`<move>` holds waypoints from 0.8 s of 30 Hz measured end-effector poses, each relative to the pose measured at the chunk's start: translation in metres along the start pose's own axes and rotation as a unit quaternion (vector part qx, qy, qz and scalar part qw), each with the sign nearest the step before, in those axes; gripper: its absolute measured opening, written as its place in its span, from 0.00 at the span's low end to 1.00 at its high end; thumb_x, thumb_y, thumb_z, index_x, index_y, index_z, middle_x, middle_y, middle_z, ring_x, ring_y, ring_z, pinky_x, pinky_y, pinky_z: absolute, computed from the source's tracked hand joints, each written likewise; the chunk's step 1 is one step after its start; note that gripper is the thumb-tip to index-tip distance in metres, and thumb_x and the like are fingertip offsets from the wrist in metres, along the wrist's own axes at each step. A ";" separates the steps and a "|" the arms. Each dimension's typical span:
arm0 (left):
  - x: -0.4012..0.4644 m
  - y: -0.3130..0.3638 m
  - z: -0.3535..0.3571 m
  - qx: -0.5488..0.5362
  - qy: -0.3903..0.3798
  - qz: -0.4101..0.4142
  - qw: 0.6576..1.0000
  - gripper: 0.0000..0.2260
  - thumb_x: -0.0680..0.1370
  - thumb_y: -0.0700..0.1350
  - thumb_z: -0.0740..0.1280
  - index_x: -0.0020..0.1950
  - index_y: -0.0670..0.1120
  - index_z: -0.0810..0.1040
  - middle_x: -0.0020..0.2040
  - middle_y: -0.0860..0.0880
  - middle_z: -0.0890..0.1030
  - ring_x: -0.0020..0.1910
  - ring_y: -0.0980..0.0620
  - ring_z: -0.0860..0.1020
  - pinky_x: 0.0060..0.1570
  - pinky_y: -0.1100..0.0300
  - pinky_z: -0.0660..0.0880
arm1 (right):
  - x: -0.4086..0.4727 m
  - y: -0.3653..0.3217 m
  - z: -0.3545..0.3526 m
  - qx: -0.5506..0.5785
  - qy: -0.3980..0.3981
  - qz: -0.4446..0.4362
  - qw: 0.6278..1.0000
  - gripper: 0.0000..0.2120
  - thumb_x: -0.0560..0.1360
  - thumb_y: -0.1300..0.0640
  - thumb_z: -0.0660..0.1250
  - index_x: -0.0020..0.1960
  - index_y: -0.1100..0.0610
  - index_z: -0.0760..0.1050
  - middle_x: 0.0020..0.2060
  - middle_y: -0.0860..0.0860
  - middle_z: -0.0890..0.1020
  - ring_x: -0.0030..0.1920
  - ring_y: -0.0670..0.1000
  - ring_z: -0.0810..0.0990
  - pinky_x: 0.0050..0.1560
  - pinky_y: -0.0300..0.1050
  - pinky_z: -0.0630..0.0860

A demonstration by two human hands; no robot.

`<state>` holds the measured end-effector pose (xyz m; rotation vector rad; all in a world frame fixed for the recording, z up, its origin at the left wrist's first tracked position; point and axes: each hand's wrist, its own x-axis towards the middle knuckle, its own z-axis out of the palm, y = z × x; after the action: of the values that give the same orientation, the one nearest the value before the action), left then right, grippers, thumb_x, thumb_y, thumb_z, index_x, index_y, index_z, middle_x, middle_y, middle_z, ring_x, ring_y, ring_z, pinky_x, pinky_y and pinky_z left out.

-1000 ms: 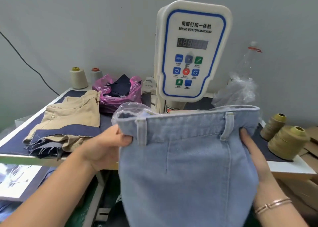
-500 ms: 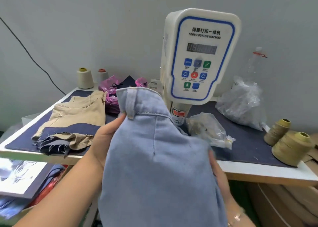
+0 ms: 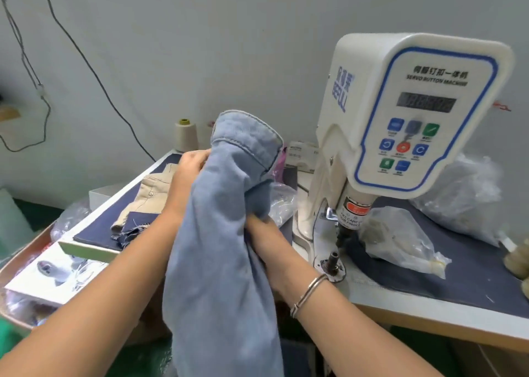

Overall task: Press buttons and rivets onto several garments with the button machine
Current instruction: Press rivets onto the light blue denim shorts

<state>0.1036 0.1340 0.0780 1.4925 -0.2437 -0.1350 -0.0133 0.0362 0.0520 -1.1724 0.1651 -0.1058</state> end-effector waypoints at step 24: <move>0.079 -0.106 -0.013 0.719 -0.113 -0.034 0.685 0.37 0.72 0.71 0.57 0.77 0.62 0.51 0.79 0.49 0.39 0.77 0.39 0.37 0.66 0.25 0.45 | 0.039 0.072 -0.045 -0.630 -0.110 -0.051 0.767 0.30 0.76 0.47 0.64 0.74 0.52 0.58 0.69 0.54 0.65 0.67 0.58 0.64 0.68 0.51 0.63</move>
<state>0.1892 0.1195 -0.0223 3.0923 -0.5637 -0.2006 0.0162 0.0166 -0.0339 -2.5430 -0.0759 0.0789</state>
